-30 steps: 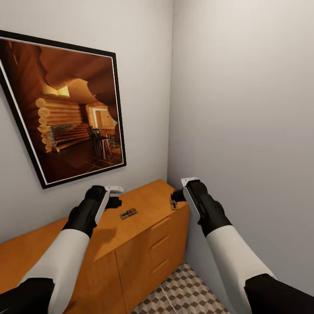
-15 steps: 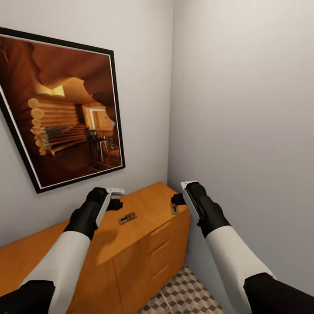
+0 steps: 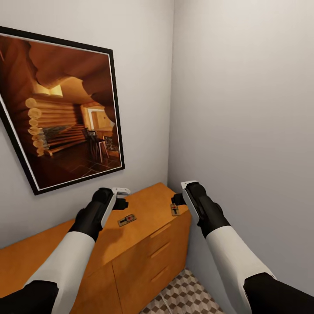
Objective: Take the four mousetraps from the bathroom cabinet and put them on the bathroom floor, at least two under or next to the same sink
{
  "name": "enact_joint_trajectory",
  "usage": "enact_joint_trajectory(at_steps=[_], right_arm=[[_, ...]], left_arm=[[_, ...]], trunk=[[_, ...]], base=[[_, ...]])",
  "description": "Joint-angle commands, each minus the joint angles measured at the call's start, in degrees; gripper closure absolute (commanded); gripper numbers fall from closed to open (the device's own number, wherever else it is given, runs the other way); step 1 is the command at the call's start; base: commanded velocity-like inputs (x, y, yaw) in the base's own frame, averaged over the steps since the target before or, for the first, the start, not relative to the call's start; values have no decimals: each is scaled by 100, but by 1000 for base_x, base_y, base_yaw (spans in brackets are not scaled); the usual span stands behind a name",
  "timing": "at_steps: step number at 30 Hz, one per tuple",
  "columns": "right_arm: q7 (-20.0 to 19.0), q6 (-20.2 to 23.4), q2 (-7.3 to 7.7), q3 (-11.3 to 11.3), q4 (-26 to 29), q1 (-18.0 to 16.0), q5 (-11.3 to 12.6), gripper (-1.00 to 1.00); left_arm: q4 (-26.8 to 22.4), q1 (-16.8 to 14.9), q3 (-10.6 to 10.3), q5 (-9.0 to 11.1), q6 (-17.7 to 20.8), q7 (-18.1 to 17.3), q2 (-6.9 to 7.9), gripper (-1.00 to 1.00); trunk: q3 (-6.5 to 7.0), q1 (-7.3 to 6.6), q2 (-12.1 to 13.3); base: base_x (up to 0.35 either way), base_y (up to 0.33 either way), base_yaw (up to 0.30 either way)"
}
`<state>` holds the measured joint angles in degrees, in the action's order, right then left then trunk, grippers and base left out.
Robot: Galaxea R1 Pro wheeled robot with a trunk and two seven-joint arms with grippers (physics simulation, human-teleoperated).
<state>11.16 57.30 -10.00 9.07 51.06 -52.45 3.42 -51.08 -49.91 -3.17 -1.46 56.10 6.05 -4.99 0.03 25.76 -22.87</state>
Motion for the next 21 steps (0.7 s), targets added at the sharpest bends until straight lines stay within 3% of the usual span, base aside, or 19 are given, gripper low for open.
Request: enact_joint_trajectory(at_steps=[1,13,21], right_arm=[[44,18,0,7,2,-2,36,-100],[38,18,0,7,0,-2,43,-100],[35,18,0,7,0,-2,51,-100]], left_arm=[[-4,-1,-25,-17,19,11,0,-100],[1,12,-85,-37,31,14,5,-100],[2,16,-87,-42,40,17,6,-100]], trunk=[[-3,2,-5],[-3,2,-5],[-3,2,-5]], base=[[3,0,0],[136,0,0],[41,0,0]])
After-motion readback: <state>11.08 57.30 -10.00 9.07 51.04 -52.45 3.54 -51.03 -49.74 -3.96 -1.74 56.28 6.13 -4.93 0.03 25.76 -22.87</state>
